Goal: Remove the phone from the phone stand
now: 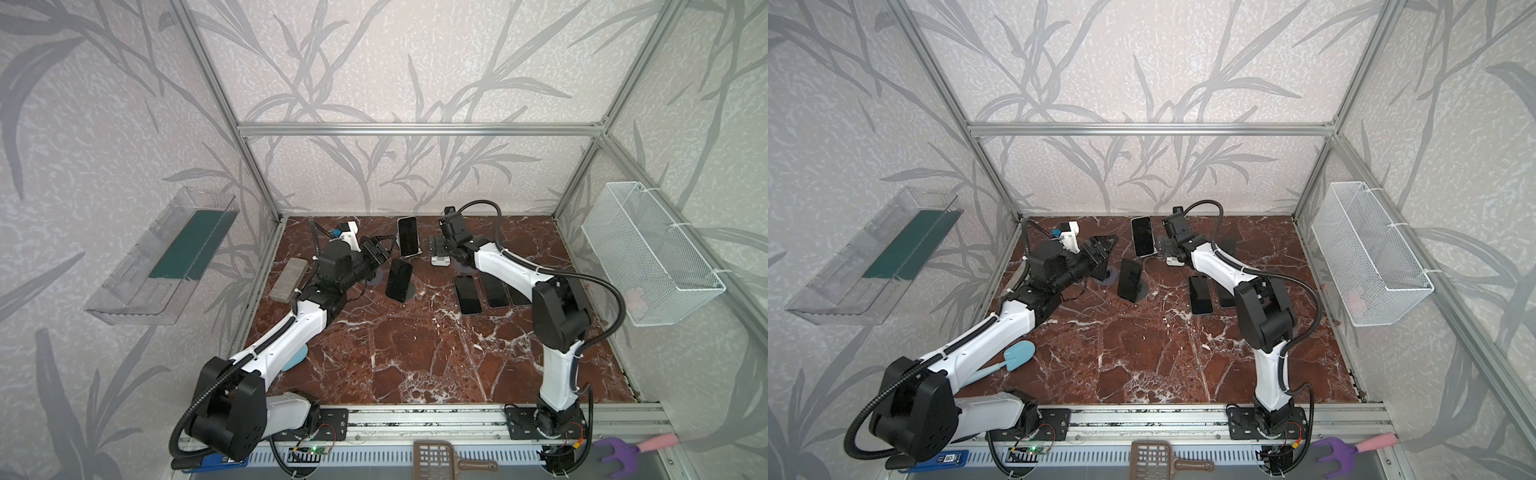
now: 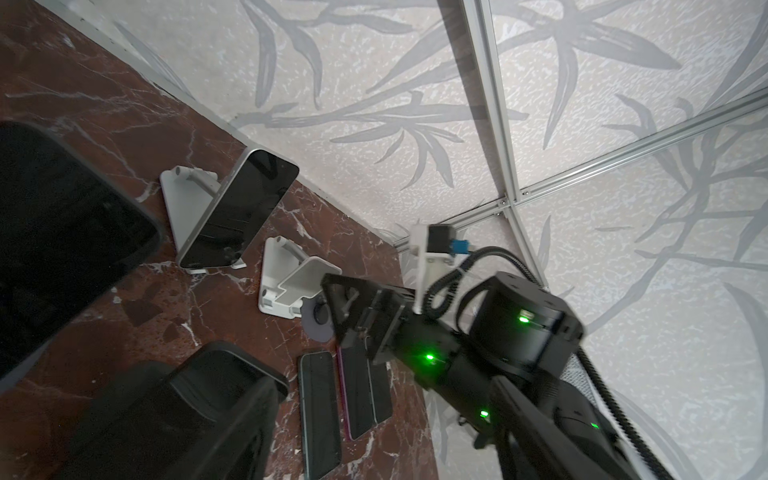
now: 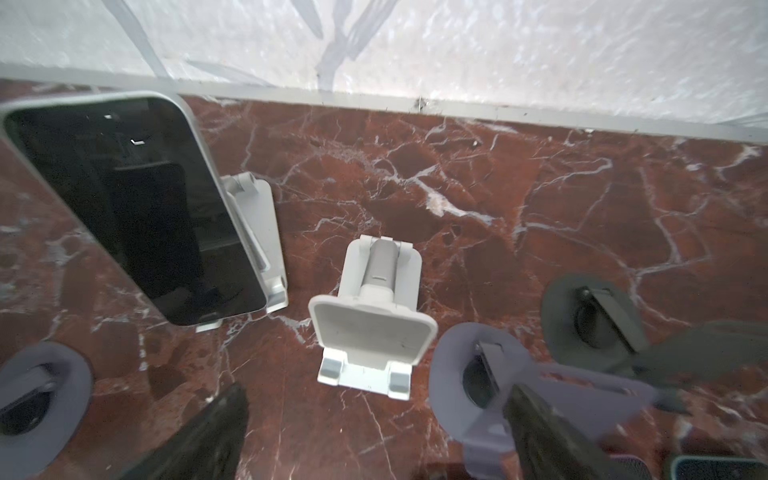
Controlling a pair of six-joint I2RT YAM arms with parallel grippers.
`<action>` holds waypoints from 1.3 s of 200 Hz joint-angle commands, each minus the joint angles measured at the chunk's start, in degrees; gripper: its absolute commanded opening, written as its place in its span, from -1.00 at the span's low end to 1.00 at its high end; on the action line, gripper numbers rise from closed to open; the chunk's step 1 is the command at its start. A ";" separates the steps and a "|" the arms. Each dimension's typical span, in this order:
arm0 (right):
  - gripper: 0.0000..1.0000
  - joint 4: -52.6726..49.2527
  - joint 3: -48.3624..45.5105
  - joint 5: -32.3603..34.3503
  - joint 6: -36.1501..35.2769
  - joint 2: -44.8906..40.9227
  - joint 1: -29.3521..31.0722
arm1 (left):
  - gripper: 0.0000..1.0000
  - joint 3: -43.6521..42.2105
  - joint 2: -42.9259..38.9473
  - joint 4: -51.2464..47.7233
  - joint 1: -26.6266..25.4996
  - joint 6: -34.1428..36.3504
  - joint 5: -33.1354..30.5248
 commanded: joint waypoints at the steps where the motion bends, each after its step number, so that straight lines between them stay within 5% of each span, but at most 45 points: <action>1: 0.92 3.66 -7.05 -1.14 0.40 -7.74 0.57 | 0.64 2.89 -0.66 -4.21 0.34 5.60 -2.68; 75: 0.91 8.64 -32.27 -2.98 0.17 -31.39 1.30 | 0.80 6.80 1.83 -12.77 -1.11 14.38 -6.37; 139: 0.98 11.37 -42.22 -1.30 2.87 -43.04 0.38 | 0.80 11.76 3.25 -22.80 -3.73 26.04 -12.82; 187: 0.91 13.22 -46.73 -8.42 1.54 -49.37 -1.57 | 0.98 12.29 4.72 -24.86 -6.83 36.69 -18.31; 260: 0.87 10.64 -50.92 -16.91 4.39 -54.03 -7.30 | 0.83 13.87 11.48 -28.18 -7.57 47.82 -8.02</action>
